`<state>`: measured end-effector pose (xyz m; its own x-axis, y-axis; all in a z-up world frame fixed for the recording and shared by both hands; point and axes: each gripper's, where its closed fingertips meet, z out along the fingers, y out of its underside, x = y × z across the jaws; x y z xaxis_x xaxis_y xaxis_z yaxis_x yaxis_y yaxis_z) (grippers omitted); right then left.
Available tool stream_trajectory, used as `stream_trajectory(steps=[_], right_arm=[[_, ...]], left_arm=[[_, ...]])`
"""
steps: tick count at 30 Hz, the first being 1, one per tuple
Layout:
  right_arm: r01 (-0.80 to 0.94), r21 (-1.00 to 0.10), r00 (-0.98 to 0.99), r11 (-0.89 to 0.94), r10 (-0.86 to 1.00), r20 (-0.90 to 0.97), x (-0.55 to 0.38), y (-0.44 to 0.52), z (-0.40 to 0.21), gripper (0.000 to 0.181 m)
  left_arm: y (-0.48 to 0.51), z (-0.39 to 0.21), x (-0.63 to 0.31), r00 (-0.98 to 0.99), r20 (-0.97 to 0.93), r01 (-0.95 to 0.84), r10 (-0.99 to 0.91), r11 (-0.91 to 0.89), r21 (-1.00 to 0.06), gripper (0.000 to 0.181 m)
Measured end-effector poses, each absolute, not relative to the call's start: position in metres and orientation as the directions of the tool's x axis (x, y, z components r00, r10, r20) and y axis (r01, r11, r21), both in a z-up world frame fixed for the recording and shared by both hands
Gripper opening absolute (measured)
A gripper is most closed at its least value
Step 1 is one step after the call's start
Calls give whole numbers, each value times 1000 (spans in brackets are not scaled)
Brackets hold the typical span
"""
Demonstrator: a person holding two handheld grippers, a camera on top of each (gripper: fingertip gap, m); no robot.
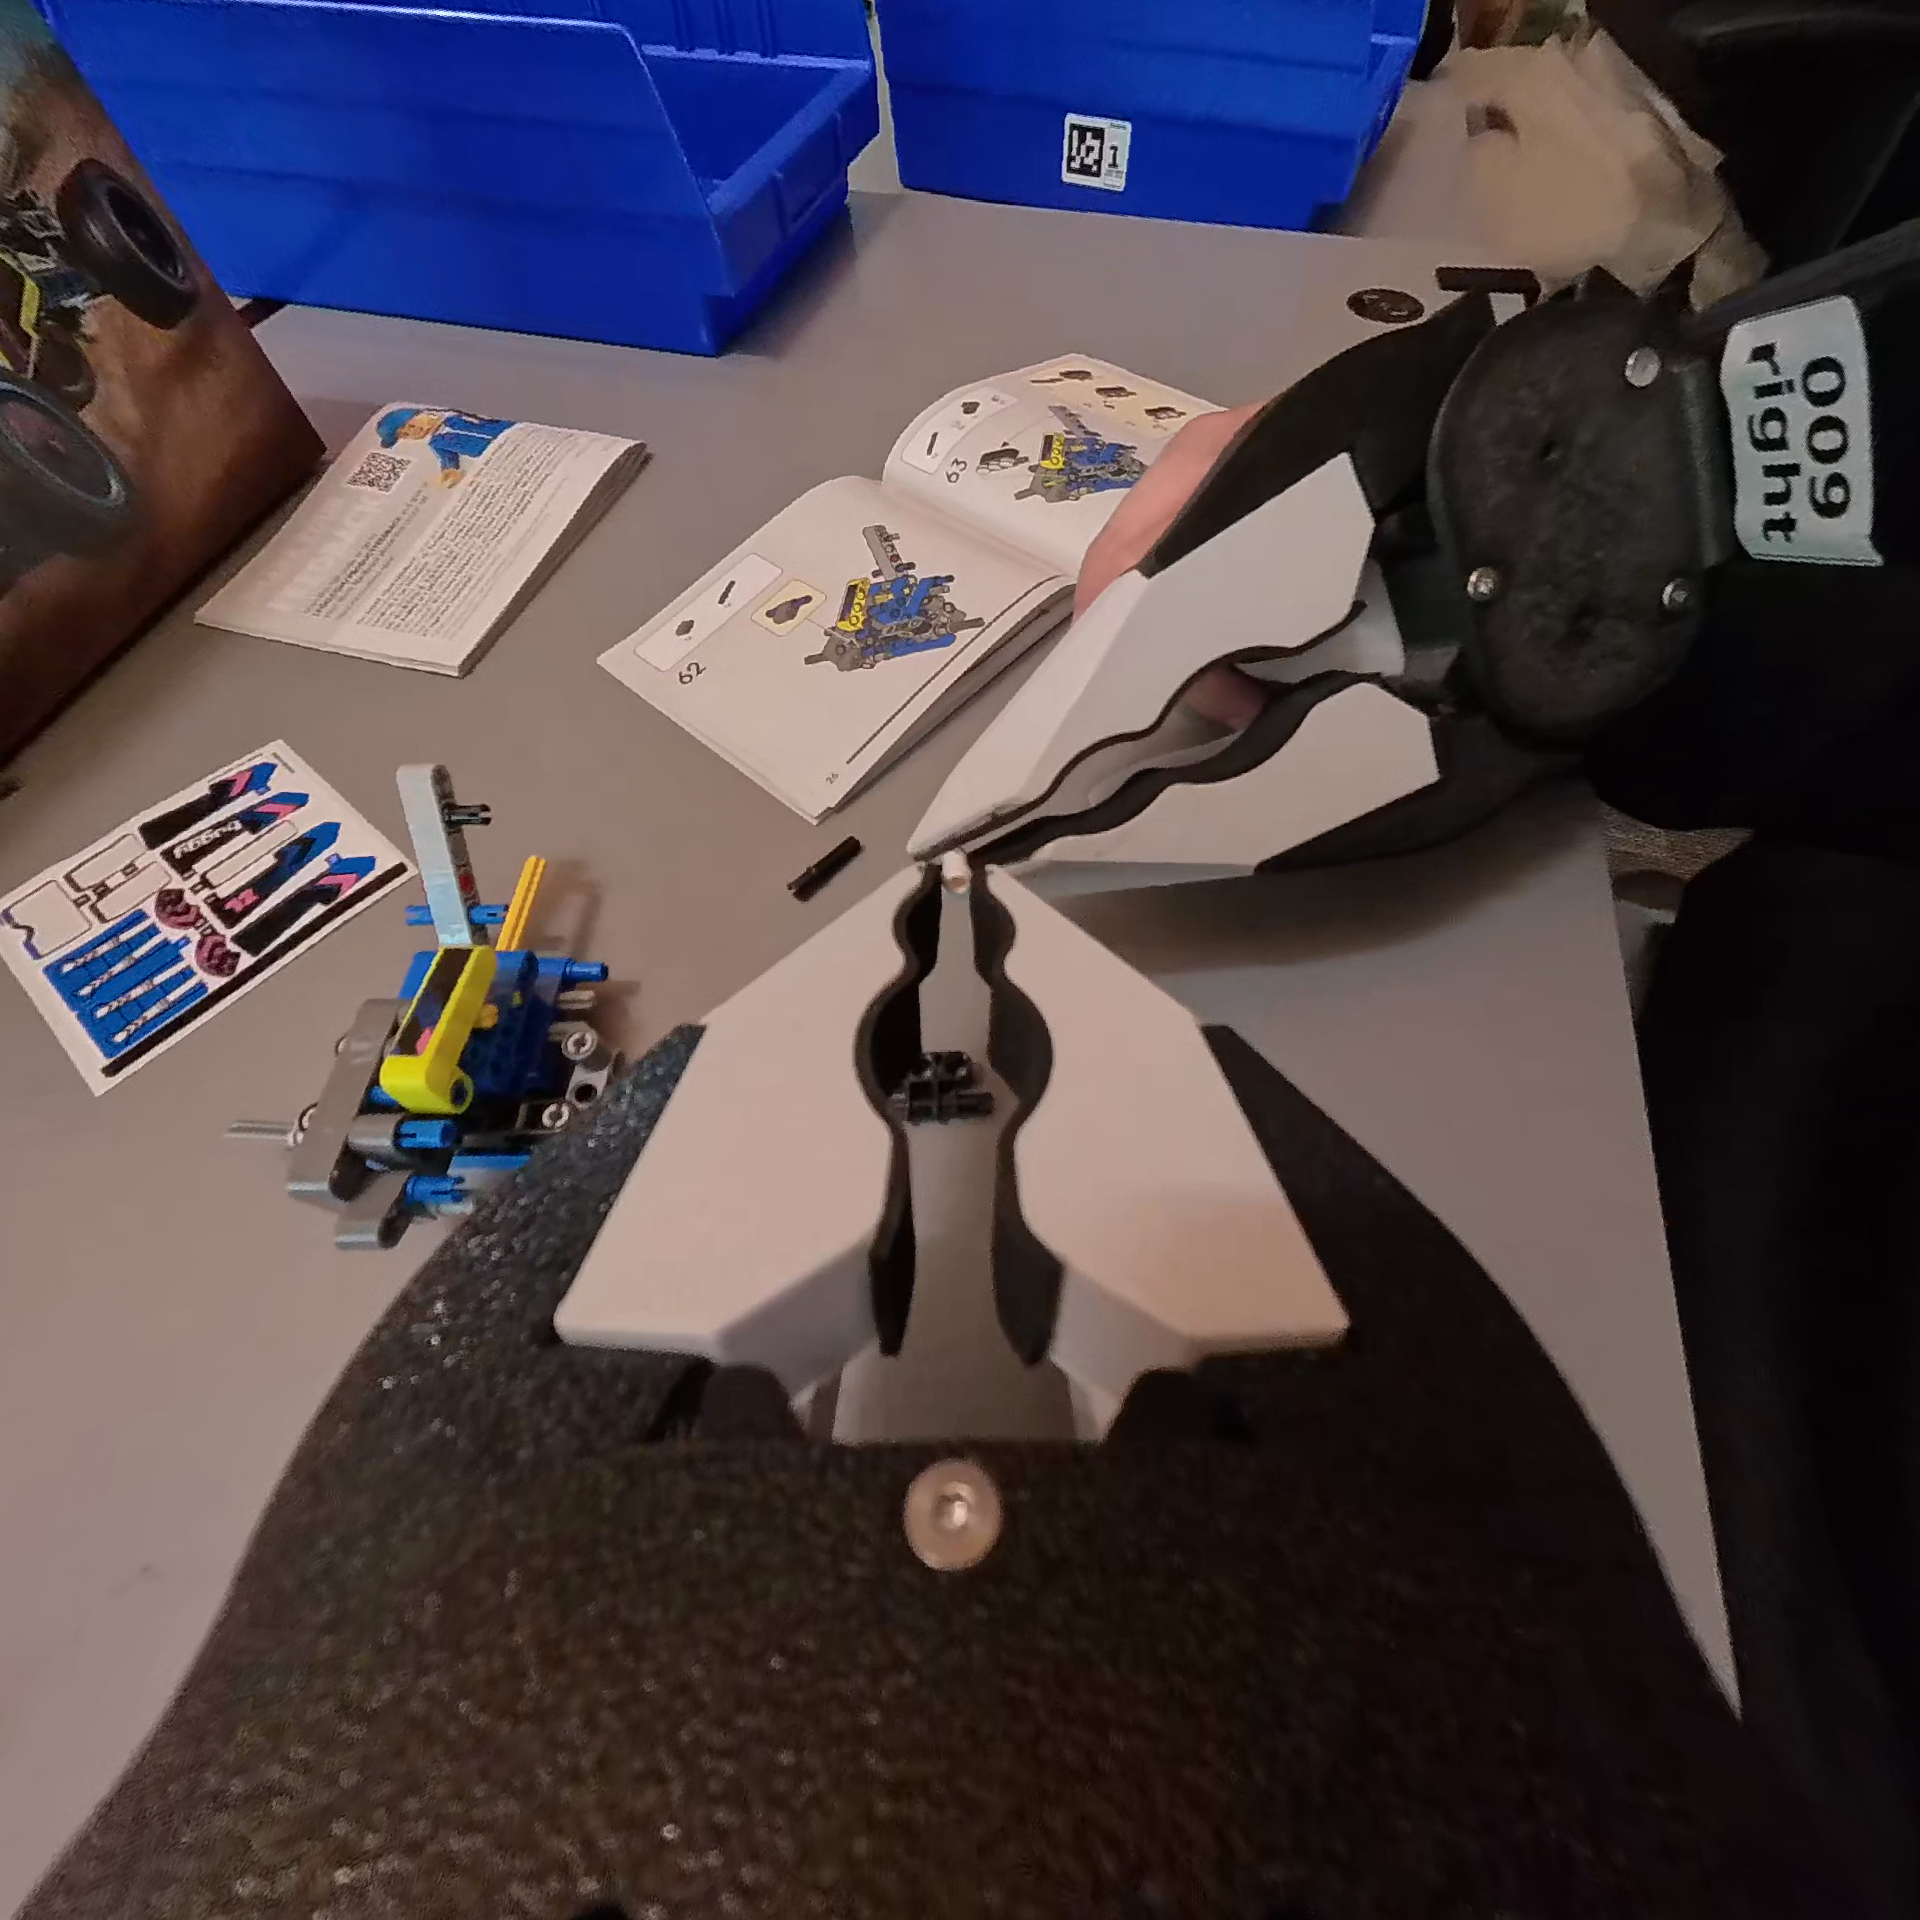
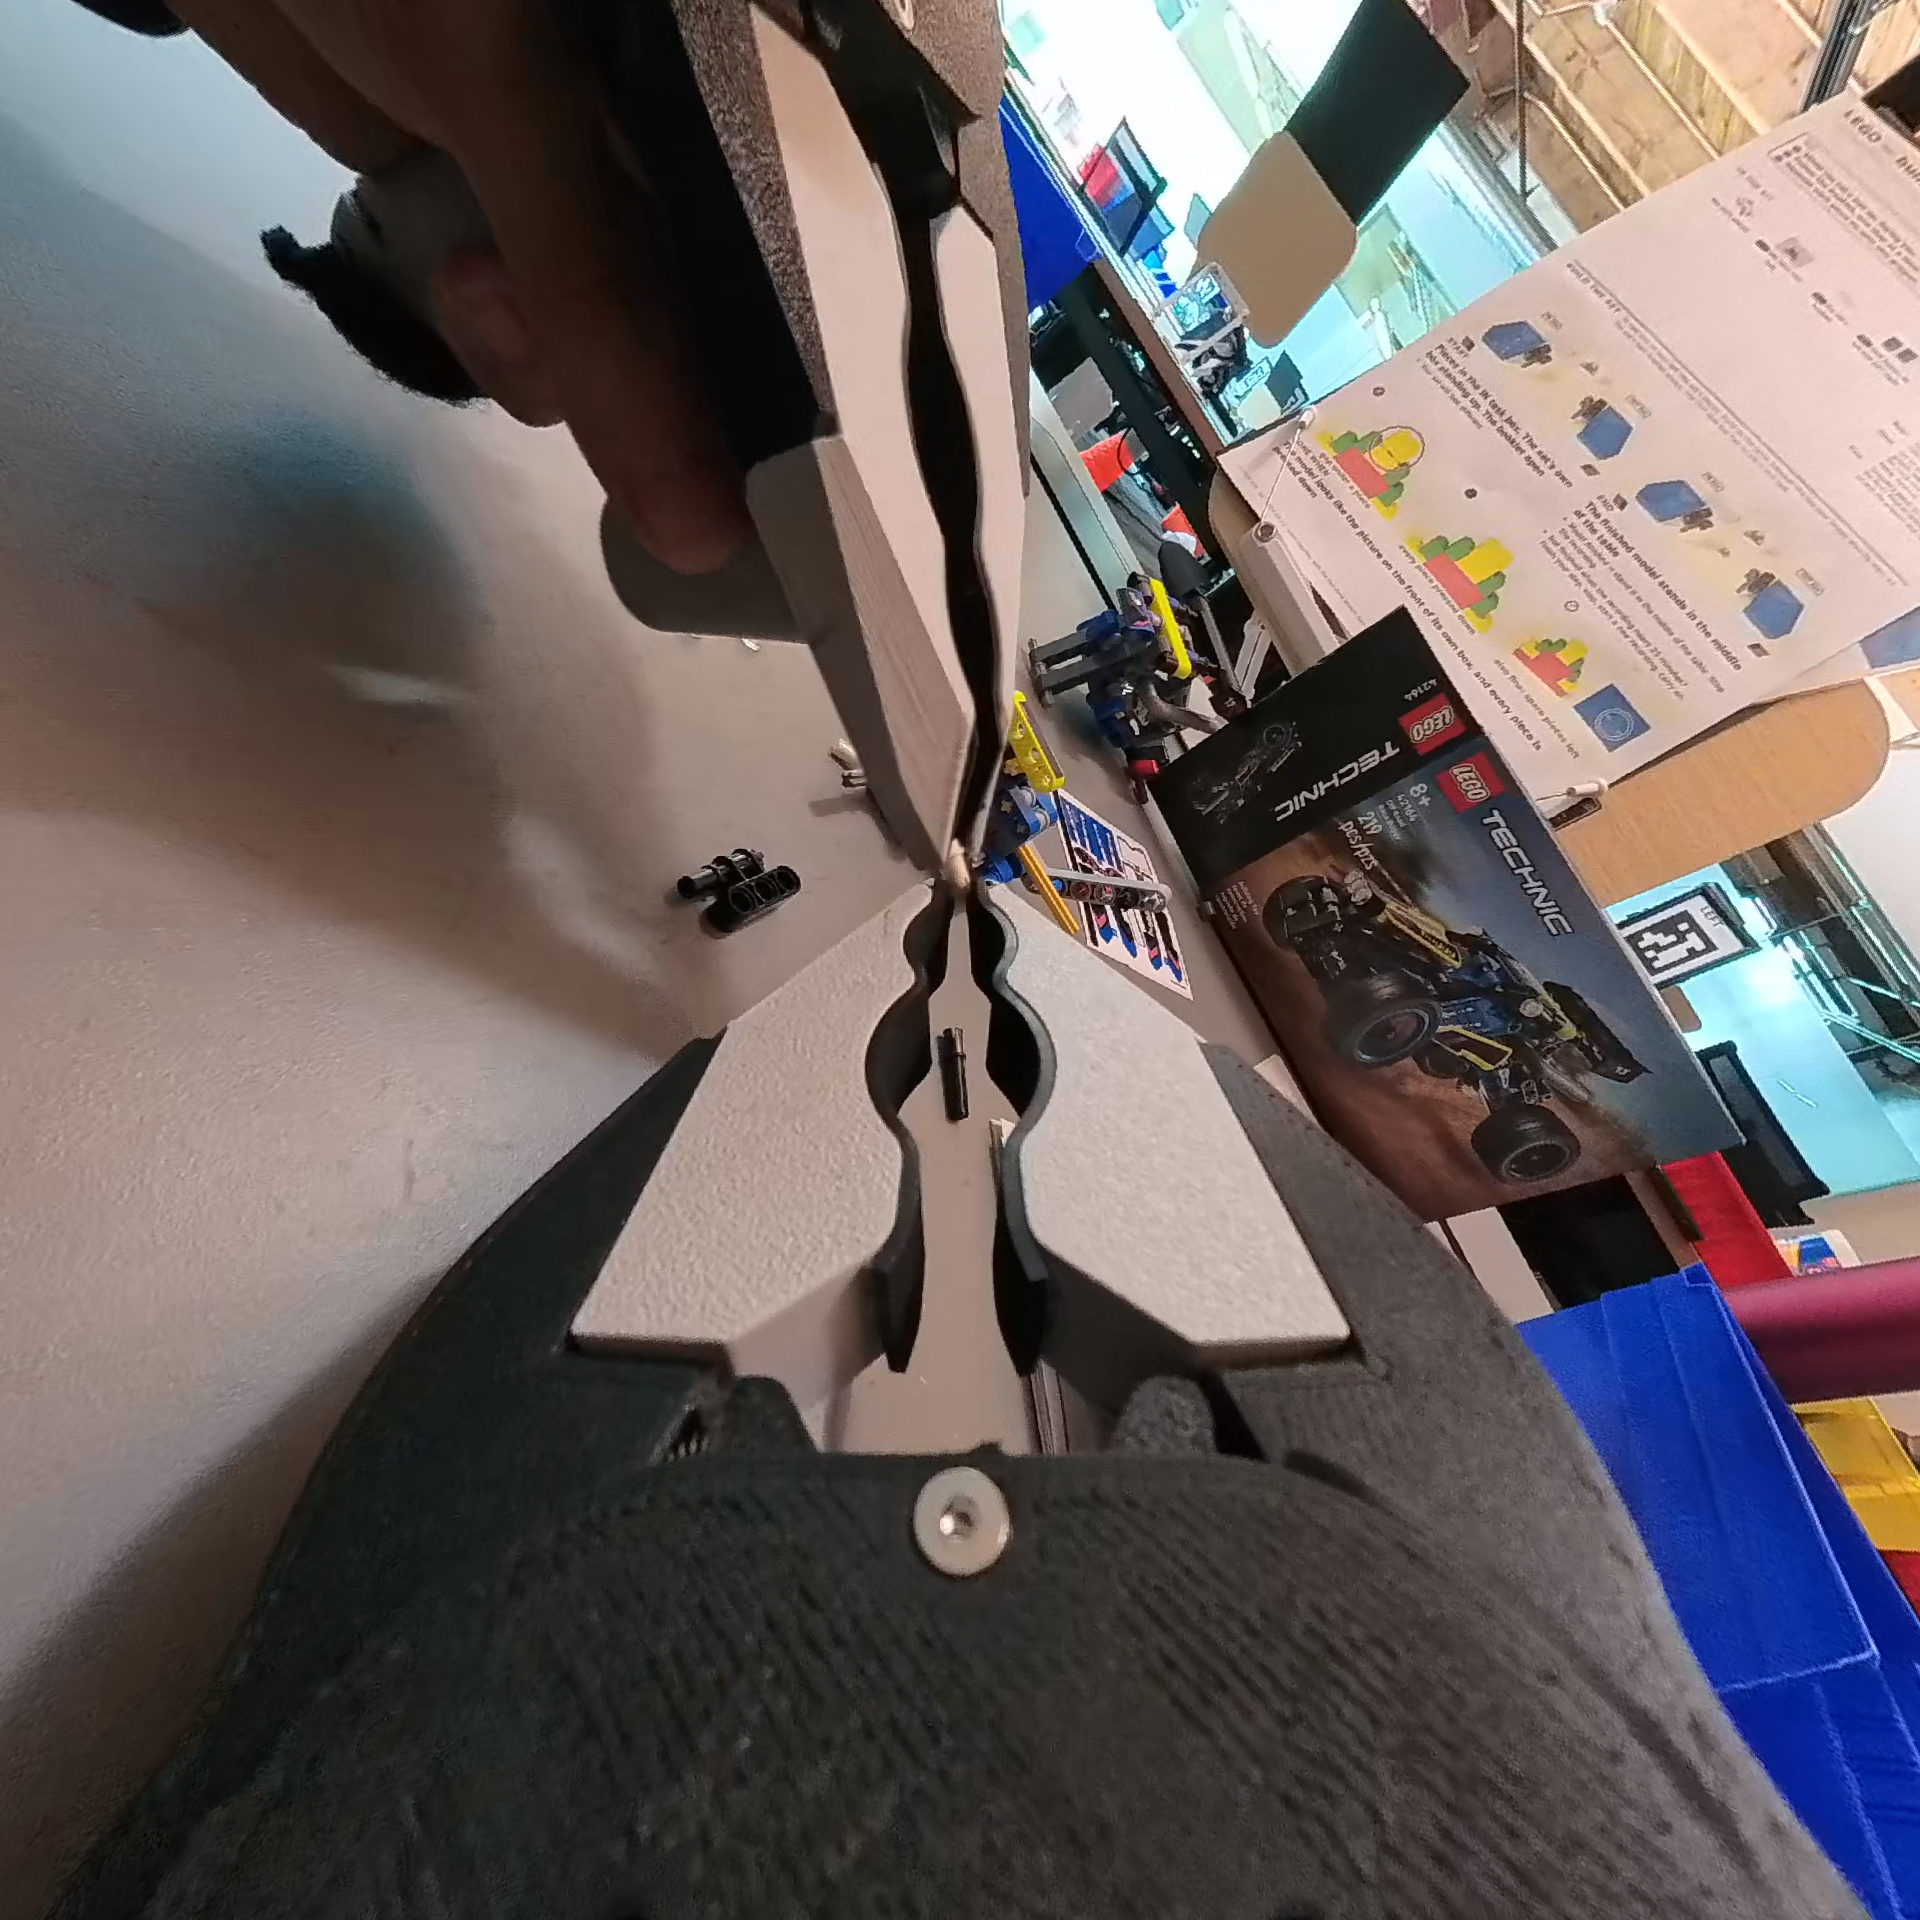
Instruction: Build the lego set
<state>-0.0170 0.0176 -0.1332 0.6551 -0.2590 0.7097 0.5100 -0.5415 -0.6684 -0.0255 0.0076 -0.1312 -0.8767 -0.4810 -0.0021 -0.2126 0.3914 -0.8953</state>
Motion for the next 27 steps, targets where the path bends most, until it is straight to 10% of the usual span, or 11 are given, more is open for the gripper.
stream_trajectory(steps=[7,11,16,27], right_arm=[[497,-692,685,-524,-252,683,-24,22,-133,2],[156,-841,870,-518,-332,365,-30,28,-141,19],[-172,-771,927,-613,-365,83,-34,33,-177,45],[-131,-753,988,-645,-151,-43,-28,41,-183,16]], left_arm=[[22,-133,-28,-916,-69,-164,-396,525,-835,2],[41,-140,-25,-959,-209,5,-190,729,-685,2],[47,-151,-19,-971,-239,161,29,816,-555,2],[46,-162,-21,-912,-263,404,316,807,-431,2]])
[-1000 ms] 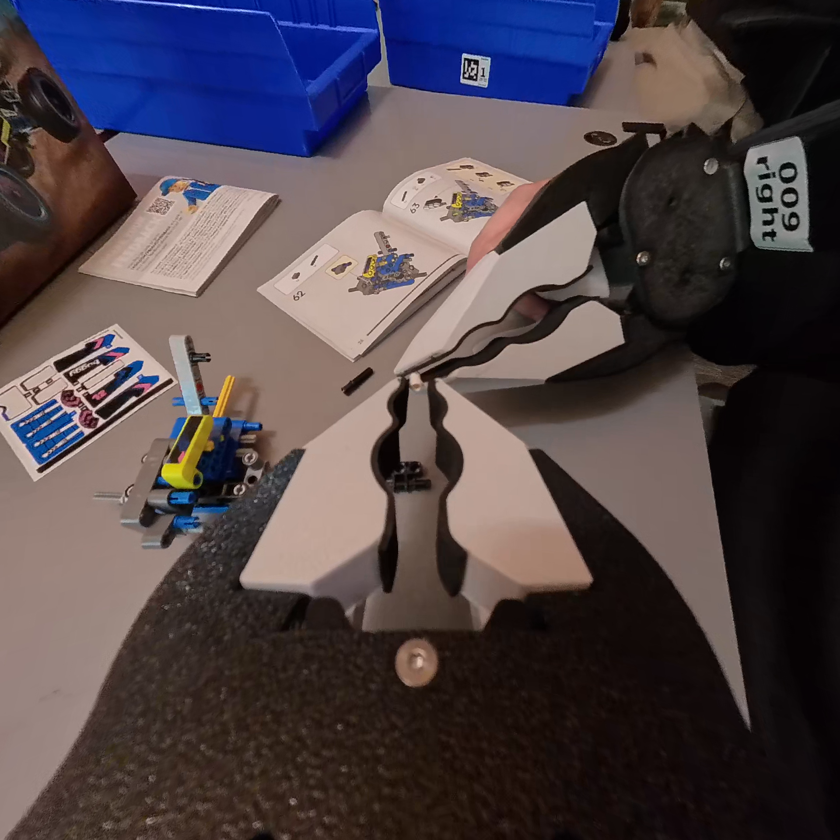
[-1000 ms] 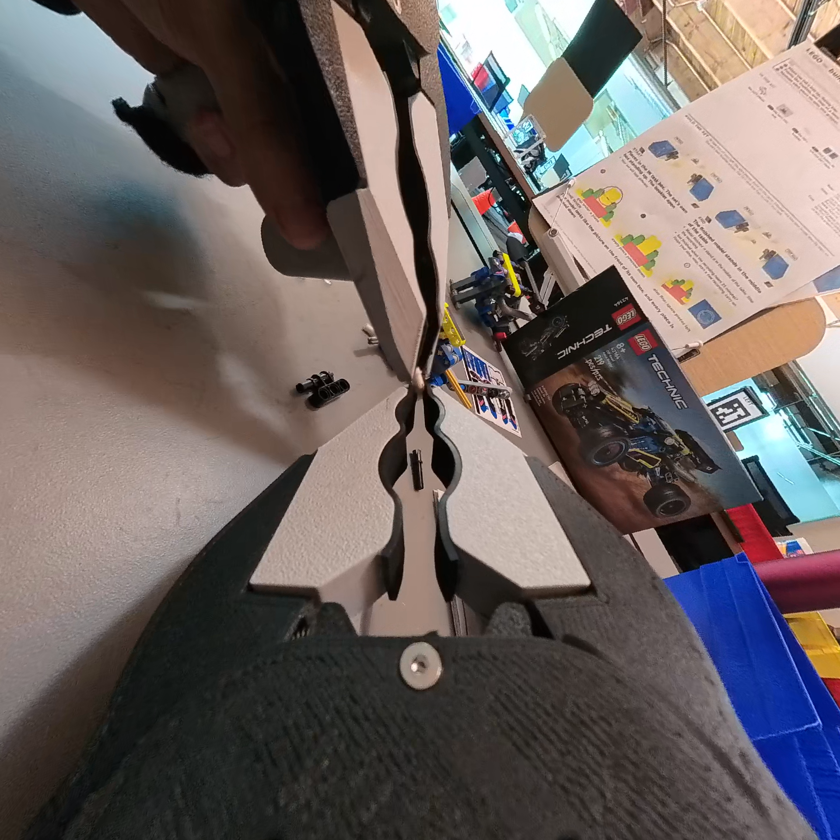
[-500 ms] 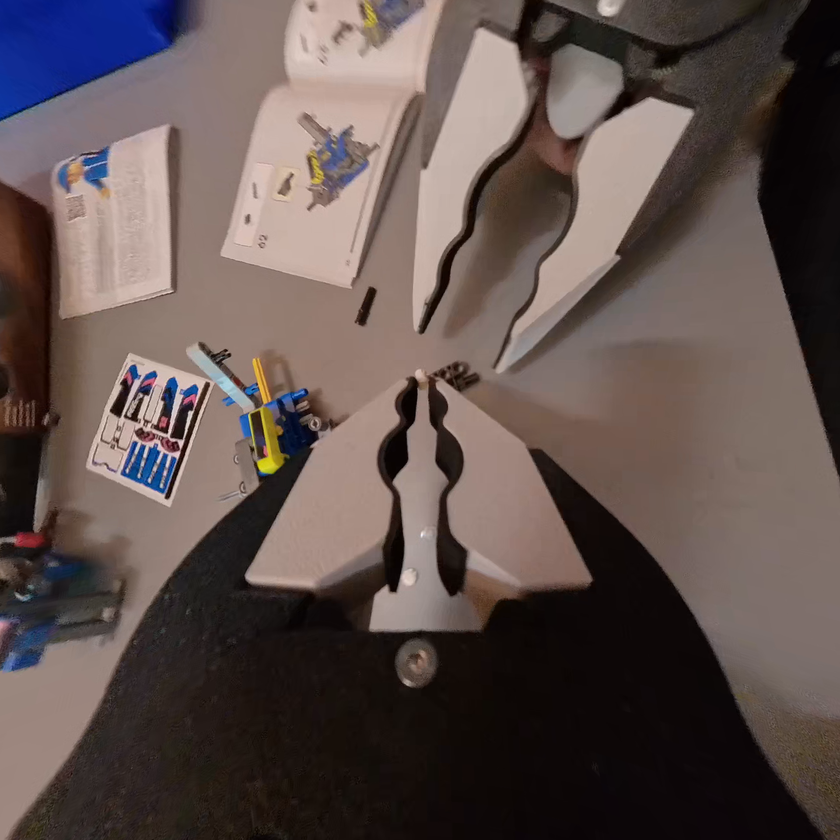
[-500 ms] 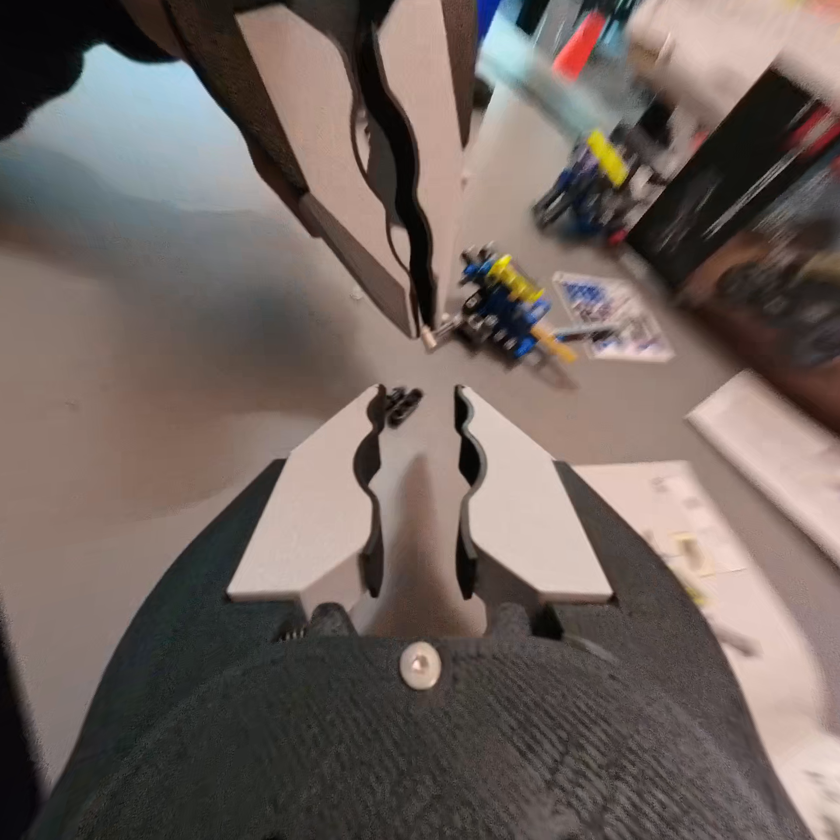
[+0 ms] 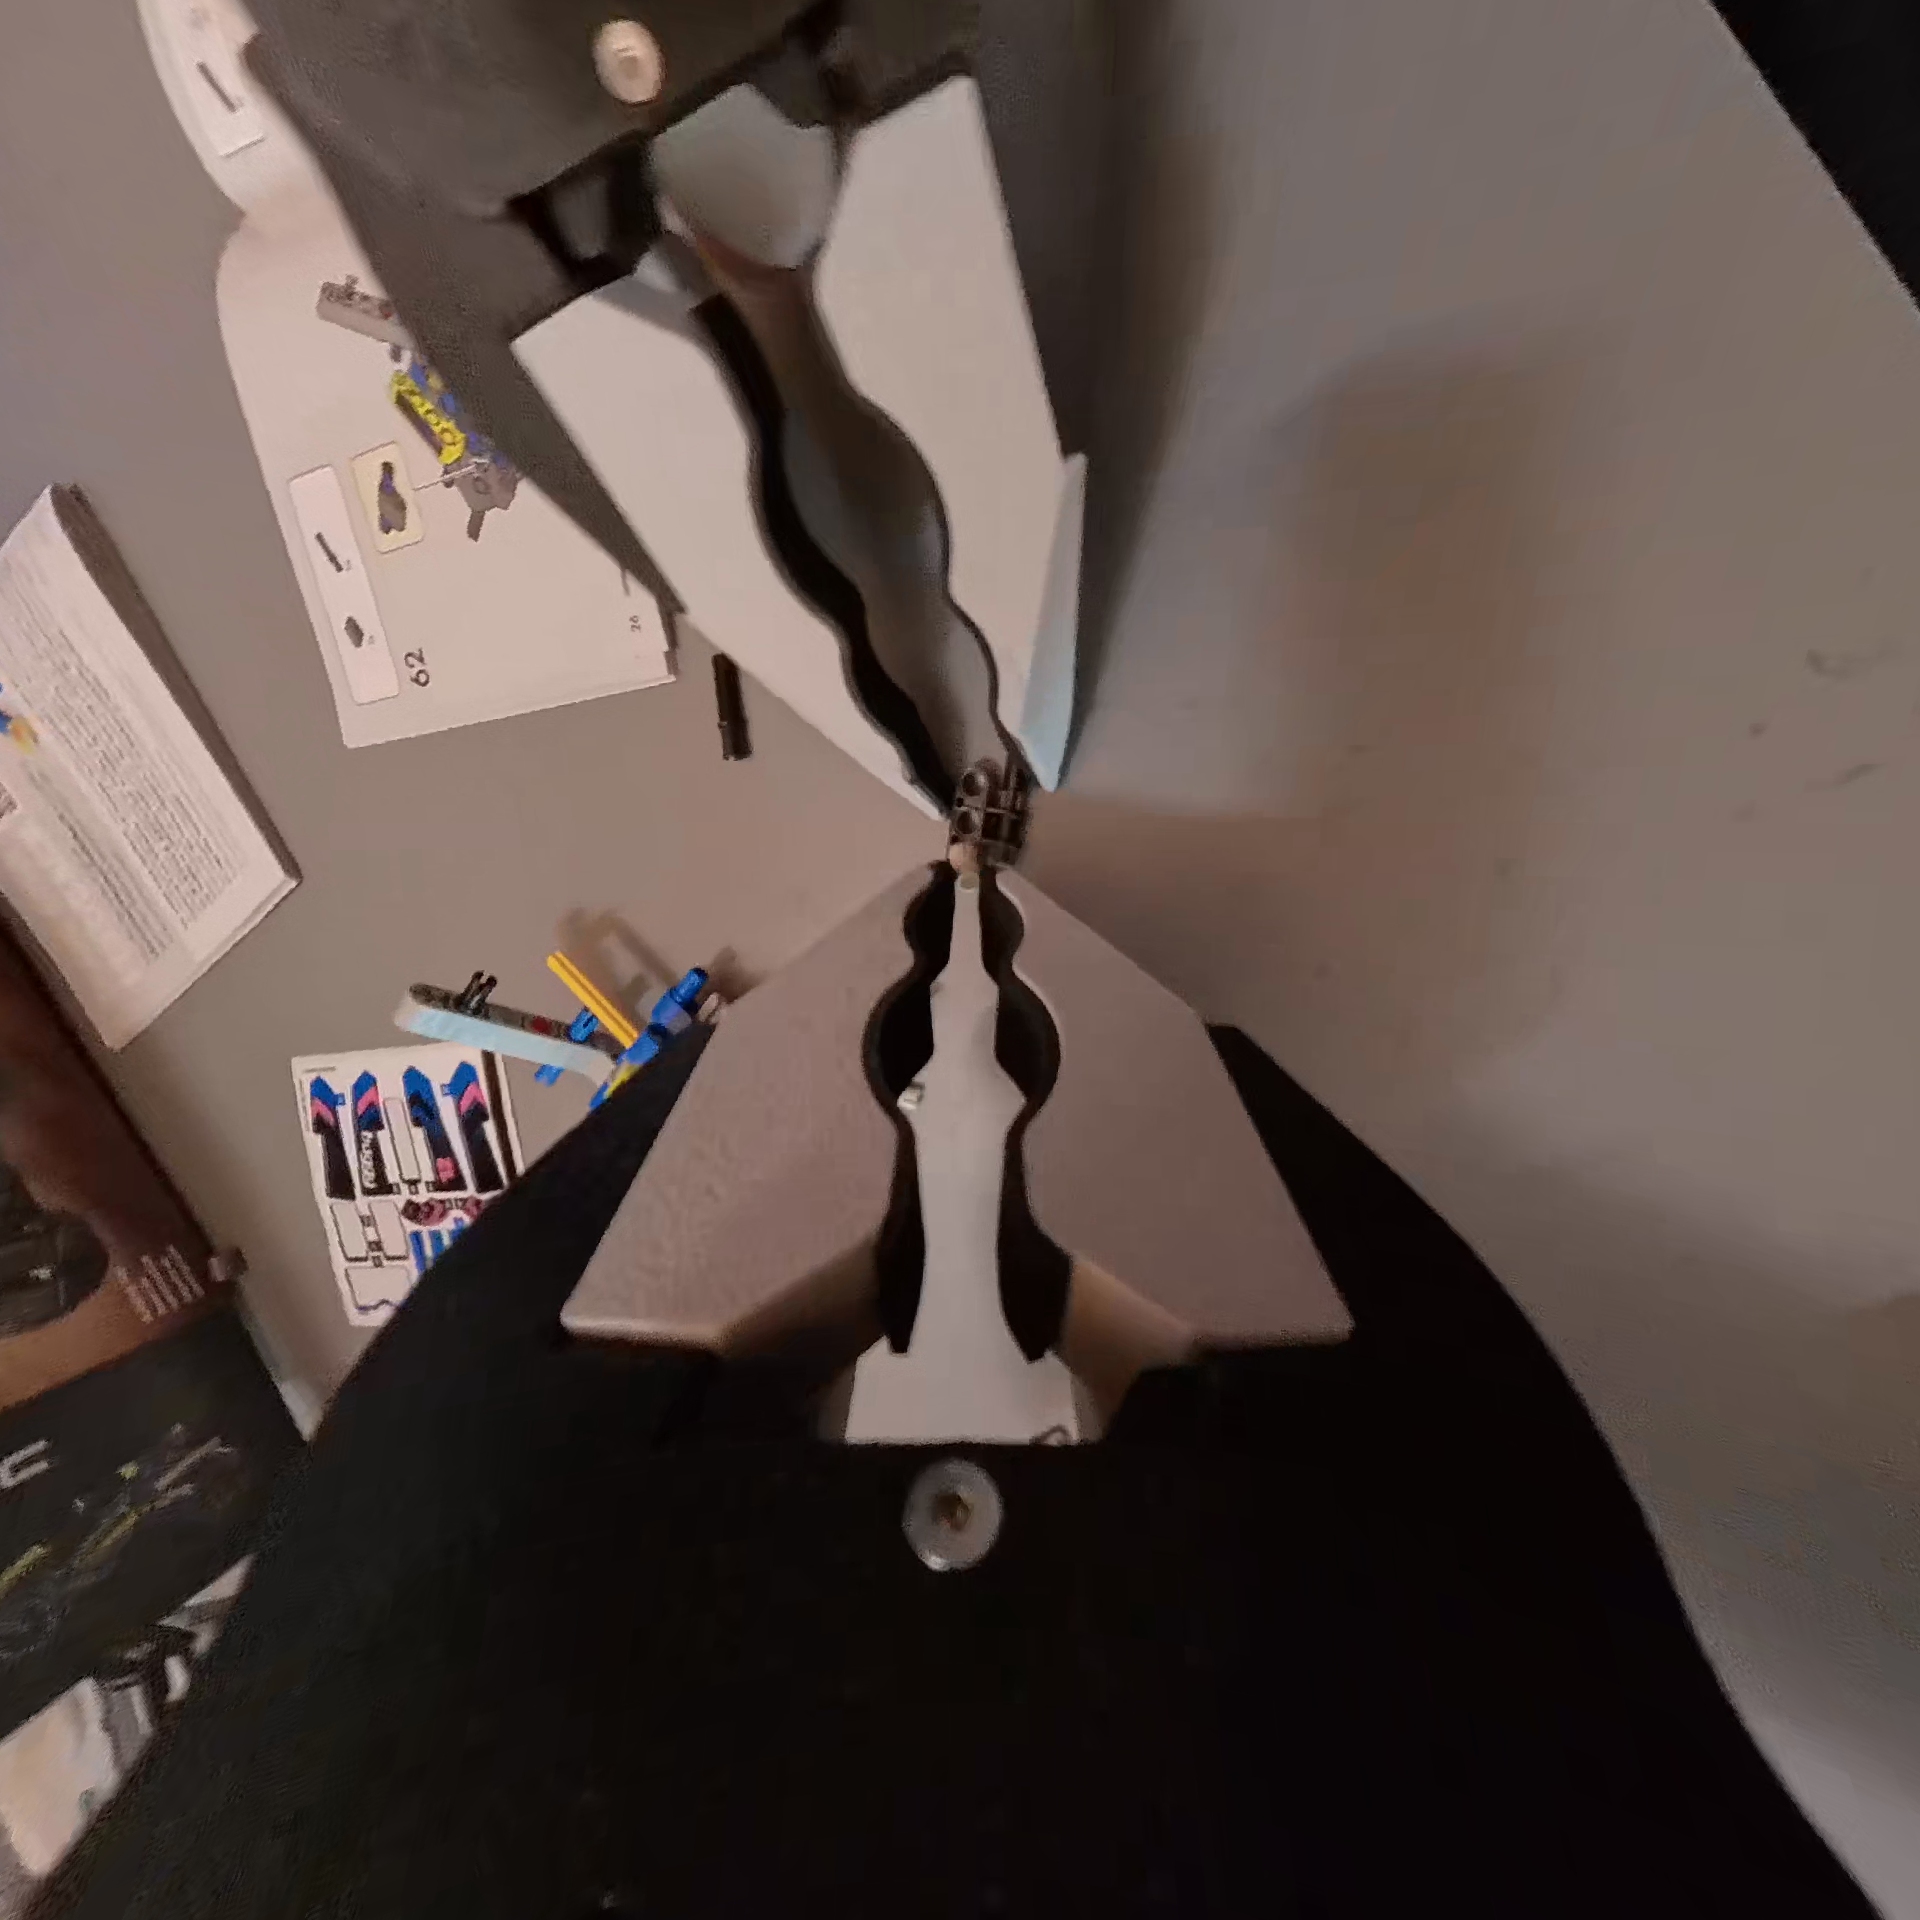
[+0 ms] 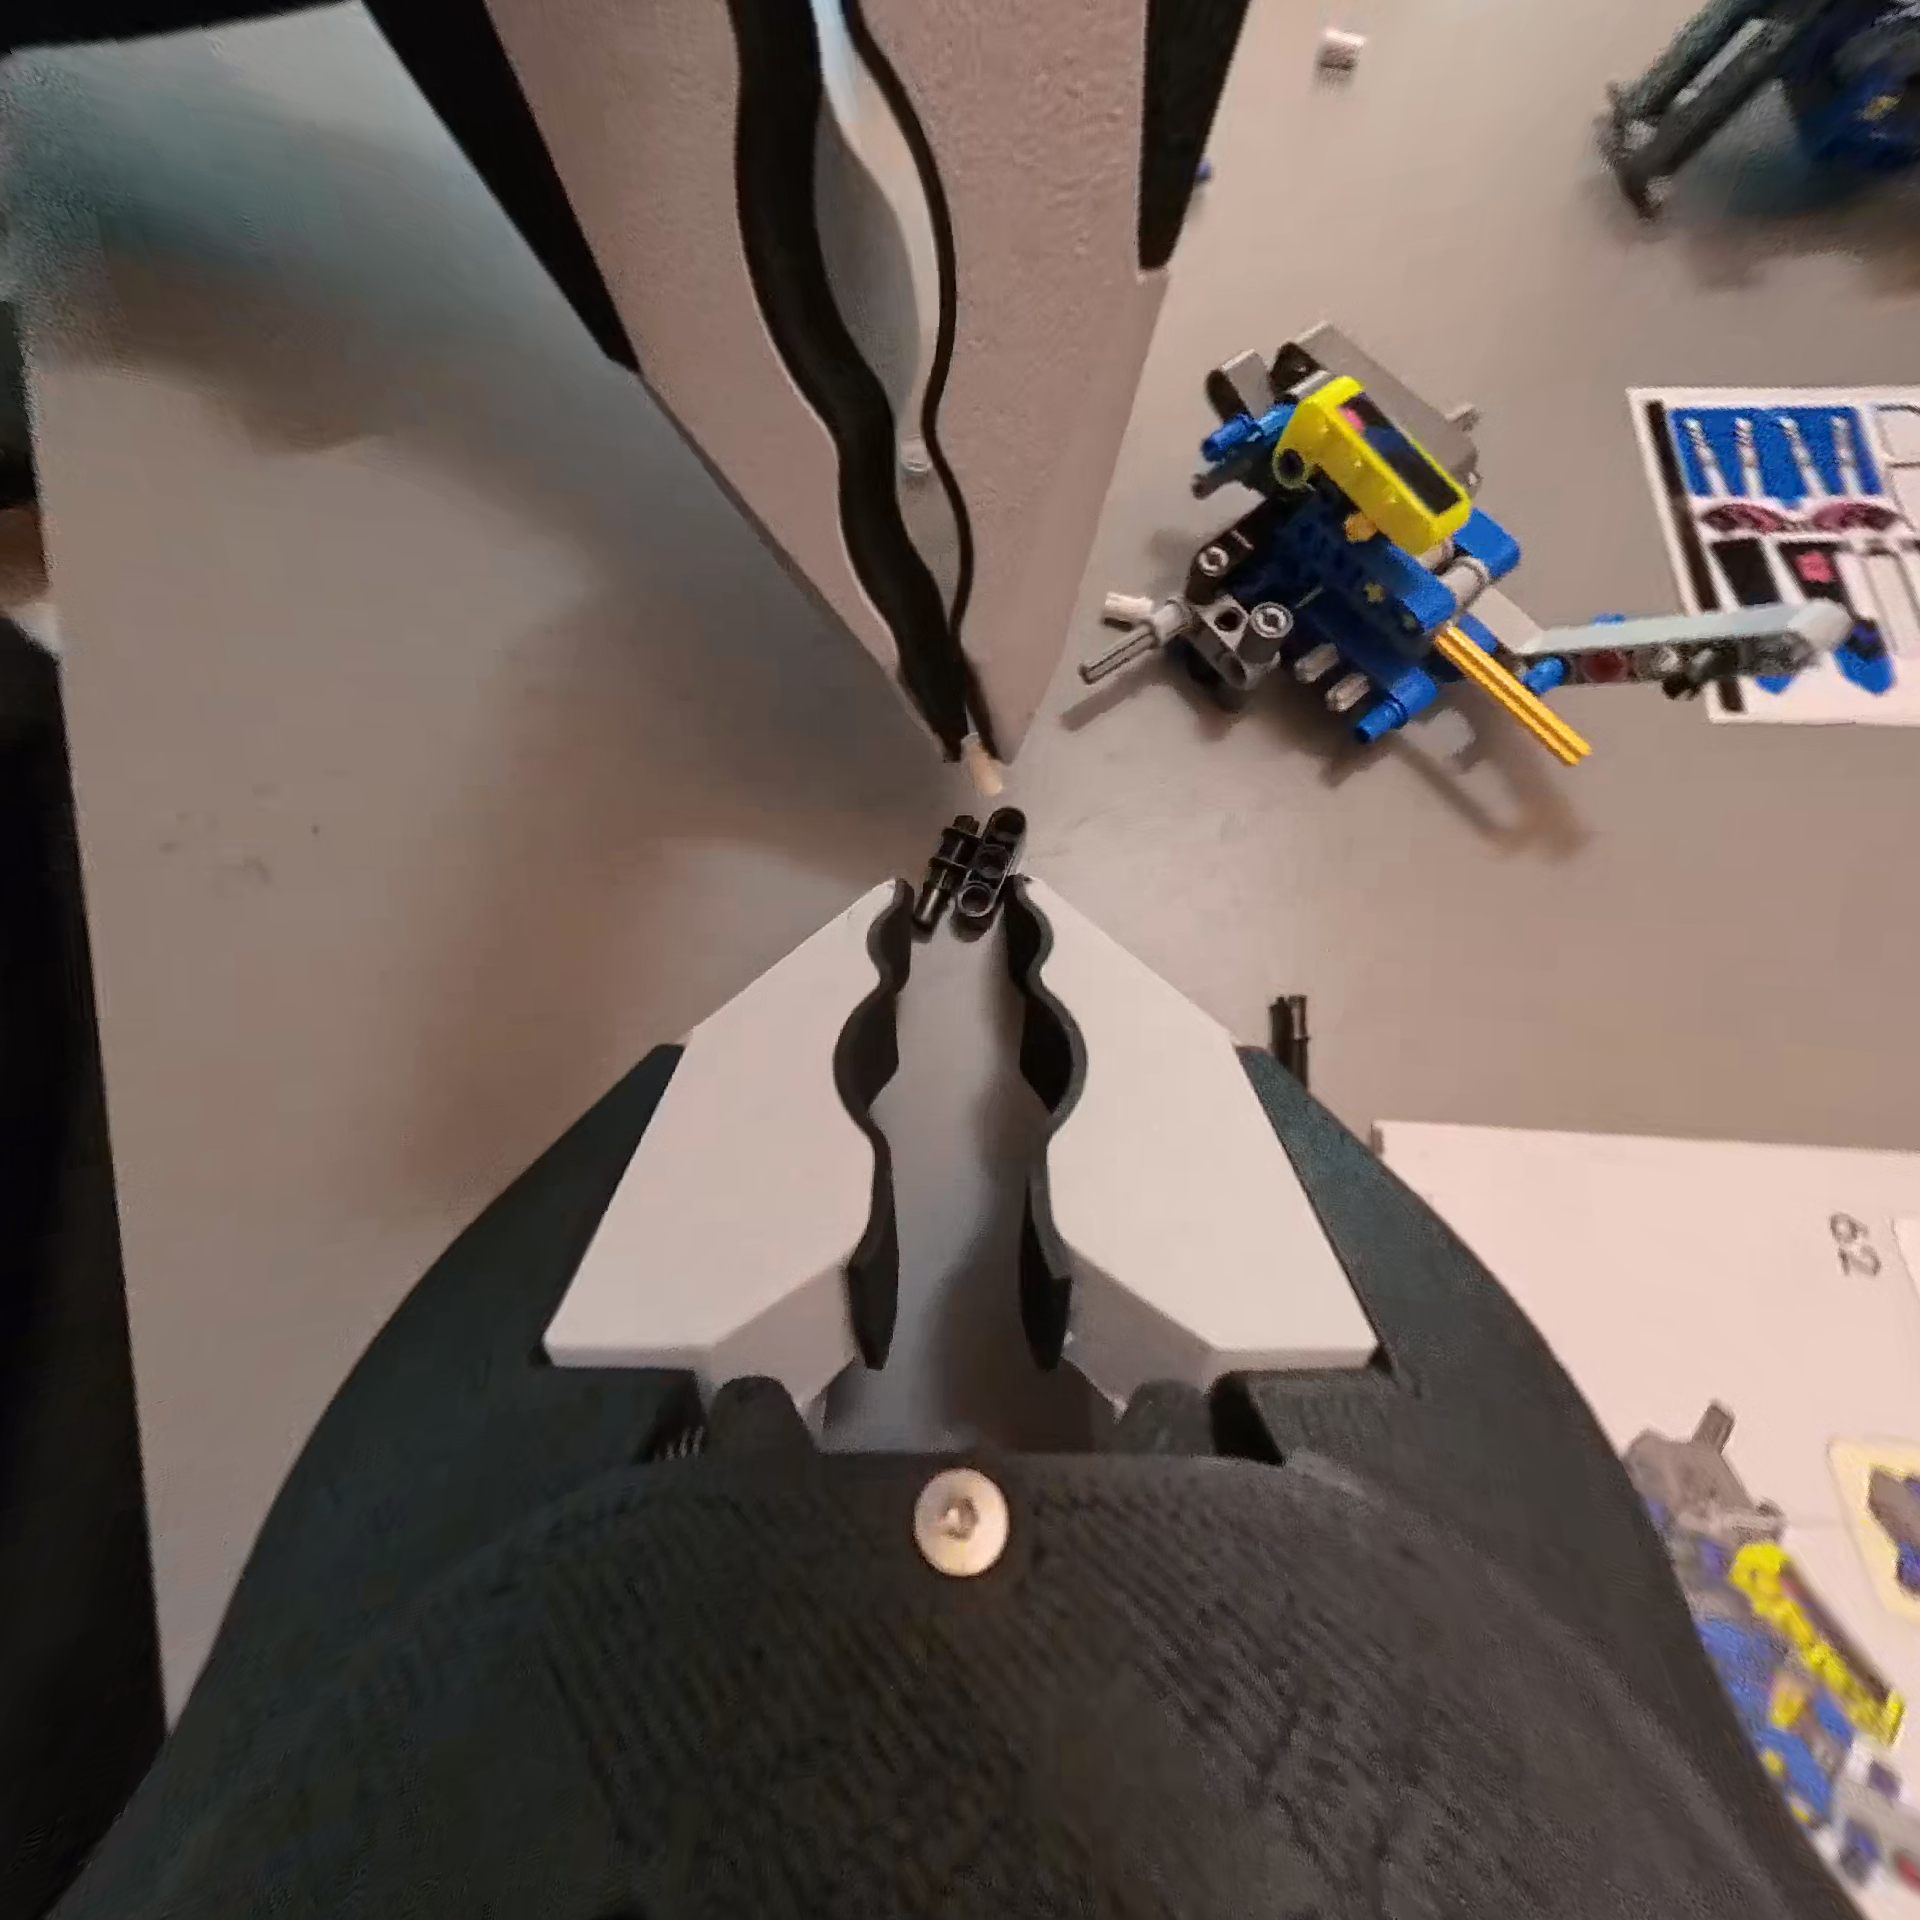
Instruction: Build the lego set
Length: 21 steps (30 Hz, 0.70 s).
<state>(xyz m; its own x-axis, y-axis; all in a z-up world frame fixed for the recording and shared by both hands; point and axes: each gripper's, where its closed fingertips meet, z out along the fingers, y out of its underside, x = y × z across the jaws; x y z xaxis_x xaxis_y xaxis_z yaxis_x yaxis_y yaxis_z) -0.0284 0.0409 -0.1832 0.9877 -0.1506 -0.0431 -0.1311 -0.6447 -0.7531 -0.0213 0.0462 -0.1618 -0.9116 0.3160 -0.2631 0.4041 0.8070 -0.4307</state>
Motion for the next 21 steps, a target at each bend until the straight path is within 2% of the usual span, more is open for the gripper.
stream_trajectory(steps=[5,9,17,21], right_arm=[[-9,-754,998,-657,44,-50,-30,42,-183,16],[56,-753,984,-655,164,-70,-32,42,-183,15],[67,-752,972,-656,213,-100,-31,42,-183,14],[62,-751,971,-657,213,-106,-31,42,-183,14]], left_arm=[[53,-166,-20,-866,-273,493,419,809,-322,2],[51,-166,-23,-843,-244,536,480,791,-294,1],[50,-172,-24,-811,-182,585,557,779,-225,1],[52,-176,-24,-781,-165,624,603,766,-153,1]])
